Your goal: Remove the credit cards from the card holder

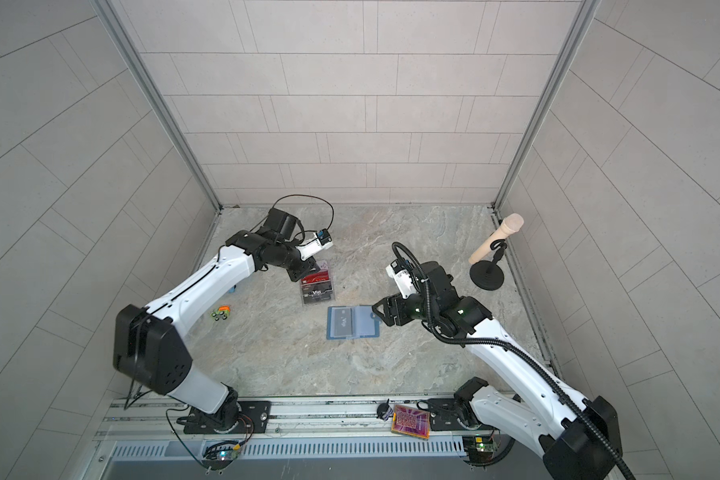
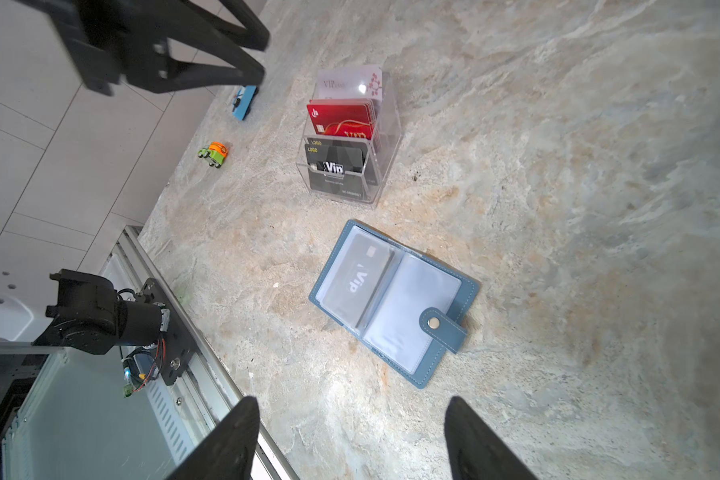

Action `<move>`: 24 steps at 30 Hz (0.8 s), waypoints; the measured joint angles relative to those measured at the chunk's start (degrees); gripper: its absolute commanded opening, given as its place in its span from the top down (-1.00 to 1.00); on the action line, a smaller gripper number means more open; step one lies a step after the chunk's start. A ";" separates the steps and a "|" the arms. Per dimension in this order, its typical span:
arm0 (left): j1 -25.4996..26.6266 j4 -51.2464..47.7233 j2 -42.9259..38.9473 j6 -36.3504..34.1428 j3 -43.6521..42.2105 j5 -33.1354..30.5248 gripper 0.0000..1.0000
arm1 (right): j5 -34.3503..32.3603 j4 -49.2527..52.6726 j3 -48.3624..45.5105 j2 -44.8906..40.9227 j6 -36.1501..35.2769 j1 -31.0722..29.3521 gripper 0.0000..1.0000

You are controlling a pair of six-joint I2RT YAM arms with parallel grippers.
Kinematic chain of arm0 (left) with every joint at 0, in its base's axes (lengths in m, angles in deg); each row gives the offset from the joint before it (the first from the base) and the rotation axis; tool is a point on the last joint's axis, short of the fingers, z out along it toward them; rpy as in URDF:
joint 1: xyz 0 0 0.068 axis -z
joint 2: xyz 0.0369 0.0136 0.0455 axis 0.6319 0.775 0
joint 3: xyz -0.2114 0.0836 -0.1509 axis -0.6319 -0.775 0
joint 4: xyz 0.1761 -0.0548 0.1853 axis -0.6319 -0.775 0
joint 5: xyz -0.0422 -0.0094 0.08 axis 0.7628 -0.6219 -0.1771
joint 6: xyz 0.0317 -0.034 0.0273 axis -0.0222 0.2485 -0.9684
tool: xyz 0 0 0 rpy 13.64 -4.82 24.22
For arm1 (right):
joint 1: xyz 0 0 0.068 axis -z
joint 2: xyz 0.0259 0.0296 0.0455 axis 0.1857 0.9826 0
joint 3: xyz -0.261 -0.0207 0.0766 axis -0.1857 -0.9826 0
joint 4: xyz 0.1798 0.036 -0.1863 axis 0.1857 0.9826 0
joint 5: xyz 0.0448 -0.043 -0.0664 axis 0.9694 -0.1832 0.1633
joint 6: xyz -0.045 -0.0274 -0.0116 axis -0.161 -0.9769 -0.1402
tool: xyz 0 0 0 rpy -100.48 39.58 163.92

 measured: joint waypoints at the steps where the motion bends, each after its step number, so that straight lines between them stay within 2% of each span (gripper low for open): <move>1: 0.00 2.21 -2.86 2.51 -3.06 0.83 0.31 | 0.00 -0.17 0.00 1.05 0.59 -0.04 -0.45; 7: 0.92 11.85 -14.69 14.78 -18.62 3.82 0.30 | 0.33 -0.83 1.68 8.74 2.27 -1.27 -0.42; 13: 1.95 20.94 -20.96 26.38 -30.03 3.37 0.36 | 0.72 -2.67 3.78 16.33 4.44 -3.26 -0.38; 19: 5.03 29.53 -21.59 34.84 -39.76 2.69 0.50 | 0.79 -5.16 6.75 24.11 7.58 -6.12 -0.27; 24: 8.41 33.97 -19.21 38.91 -41.88 2.58 0.65 | -2.71 -4.79 10.01 29.57 8.31 -10.34 -0.26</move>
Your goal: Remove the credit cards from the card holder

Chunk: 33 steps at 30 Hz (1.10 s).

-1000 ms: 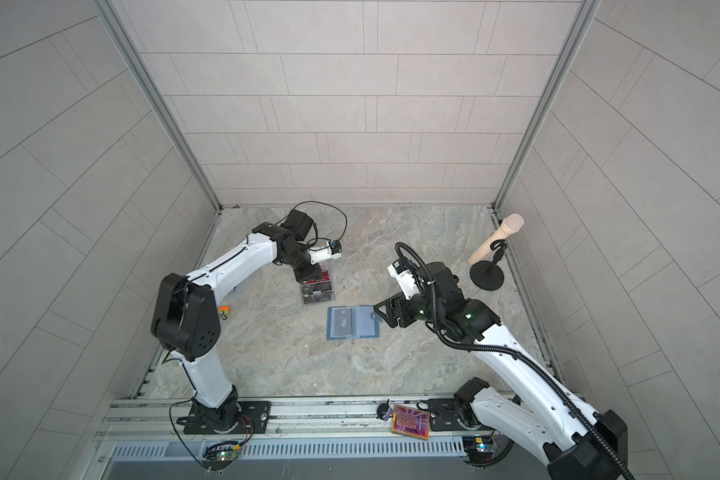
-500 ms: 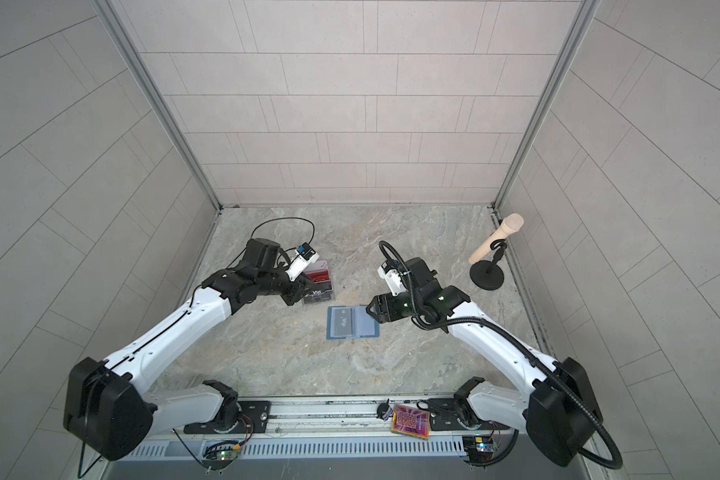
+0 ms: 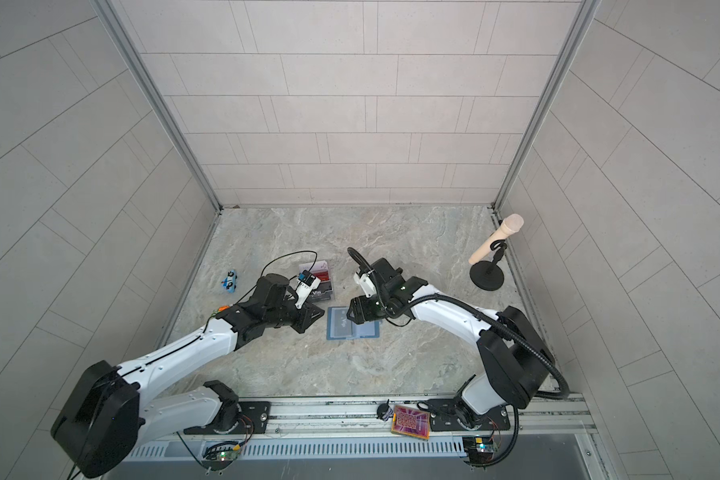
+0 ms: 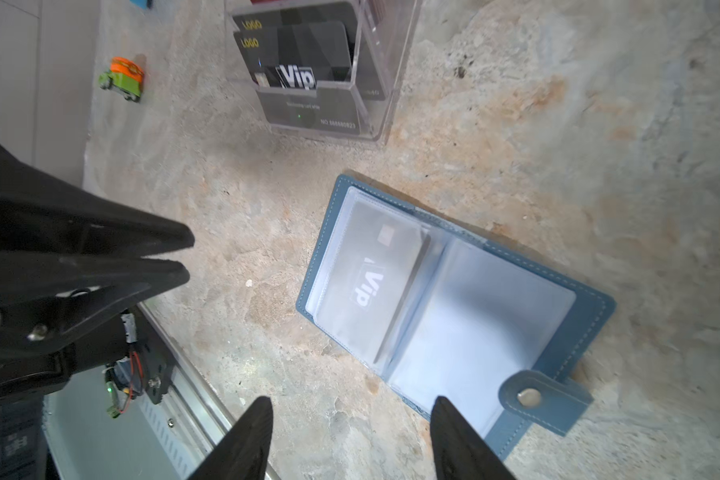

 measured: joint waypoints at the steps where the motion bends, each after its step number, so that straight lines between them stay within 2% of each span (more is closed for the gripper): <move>1: 0.33 0.70 0.55 0.63 -0.17 -0.07 0.67 | -1.20 0.02 0.46 0.70 0.07 -0.81 -0.26; 18: 1.22 14.91 13.66 10.47 -2.19 0.00 0.90 | -21.88 -5.64 -0.83 2.73 2.64 -13.20 -0.38; 27: 1.22 19.21 19.04 12.52 -2.19 1.40 0.94 | -28.00 -6.99 -0.81 6.86 2.86 -15.98 -0.37; 33: 1.22 20.04 20.48 13.42 -2.19 1.01 0.98 | -29.68 -7.23 -0.79 8.55 2.89 -17.81 -0.37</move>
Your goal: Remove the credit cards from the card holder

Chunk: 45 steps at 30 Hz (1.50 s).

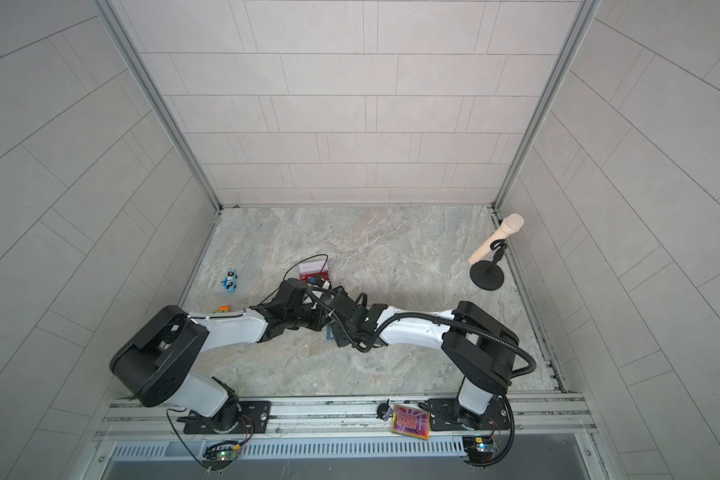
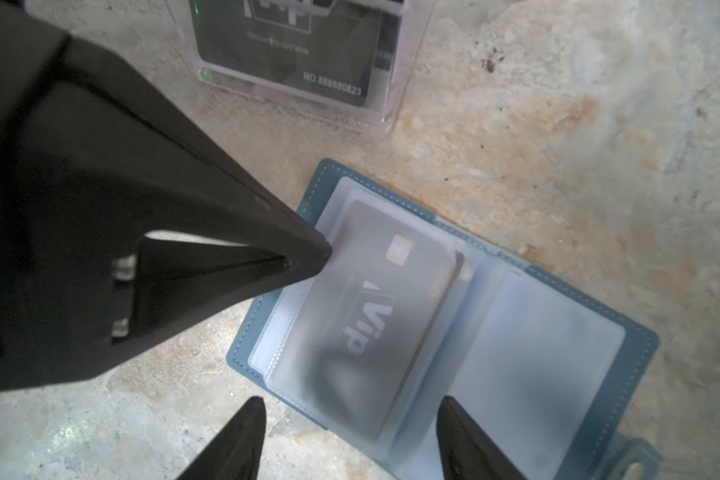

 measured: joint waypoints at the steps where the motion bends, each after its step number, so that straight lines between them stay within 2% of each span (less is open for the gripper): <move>1: 0.00 0.04 0.09 0.00 0.00 -0.17 0.98 | -0.22 -0.11 0.04 0.17 0.00 -0.15 -0.38; 25: 0.00 5.09 1.07 0.83 -3.26 -1.22 1.00 | -3.61 -0.90 3.54 6.91 -0.46 -0.50 -0.41; 41: 0.00 5.44 1.20 0.79 -3.32 -1.22 0.97 | -7.41 -0.11 3.87 7.17 -0.48 -0.50 -0.15; 45: 0.00 5.44 1.22 0.76 -3.32 -1.22 0.98 | -7.69 -0.07 3.87 7.17 -0.57 -0.50 -0.25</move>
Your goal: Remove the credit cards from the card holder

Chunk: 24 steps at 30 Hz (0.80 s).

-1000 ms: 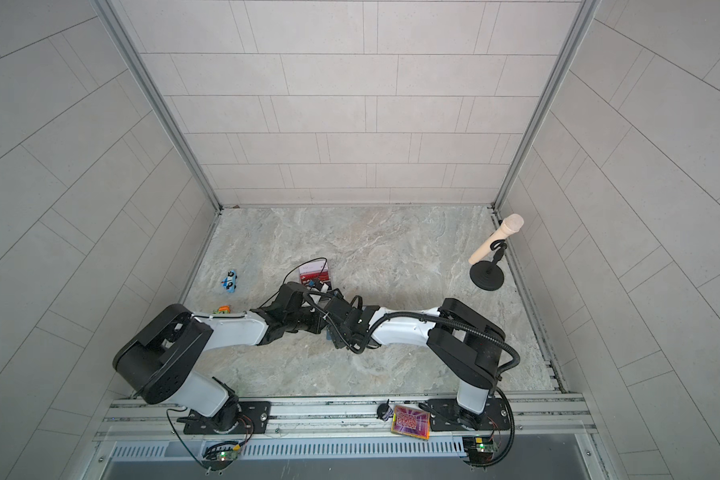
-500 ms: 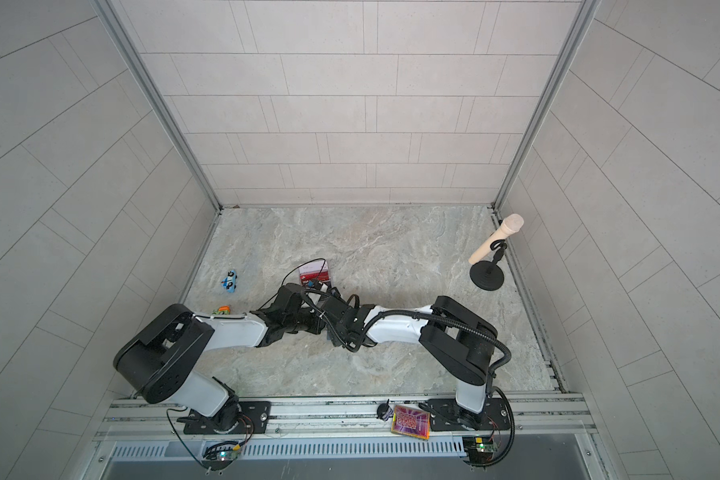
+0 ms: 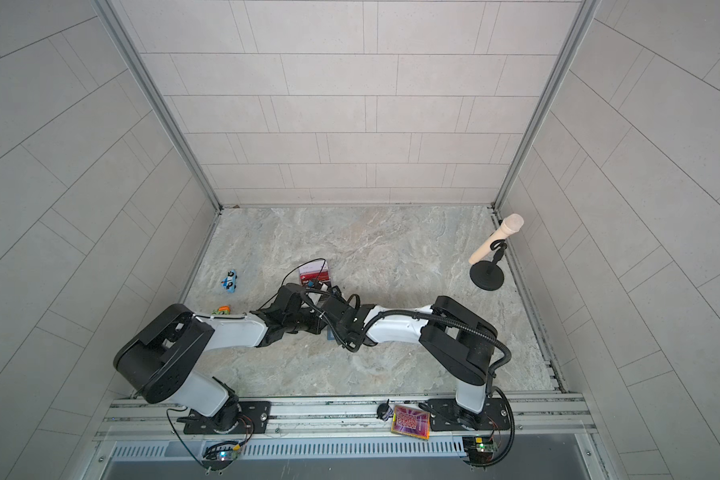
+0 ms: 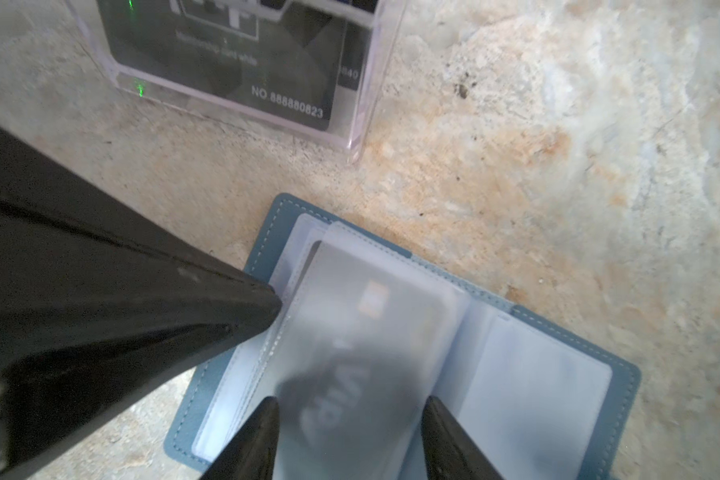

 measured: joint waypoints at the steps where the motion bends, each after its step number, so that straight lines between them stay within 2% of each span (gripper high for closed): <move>1: 0.00 0.00 0.00 -0.02 0.00 0.00 0.97 | 0.07 0.02 0.00 -0.02 -0.09 0.02 -0.33; 4: 0.00 0.00 0.00 -0.02 0.00 -0.02 0.98 | 0.92 -0.09 0.00 -0.11 -0.26 0.02 -0.39; 15: 0.00 0.26 0.00 -0.17 -0.15 -0.04 0.98 | 4.33 -0.33 0.00 -0.26 -0.68 0.04 -0.40; 24: 0.00 0.28 0.09 -0.35 -0.15 -0.02 0.98 | 2.62 0.15 0.00 -0.22 -0.48 0.02 -0.22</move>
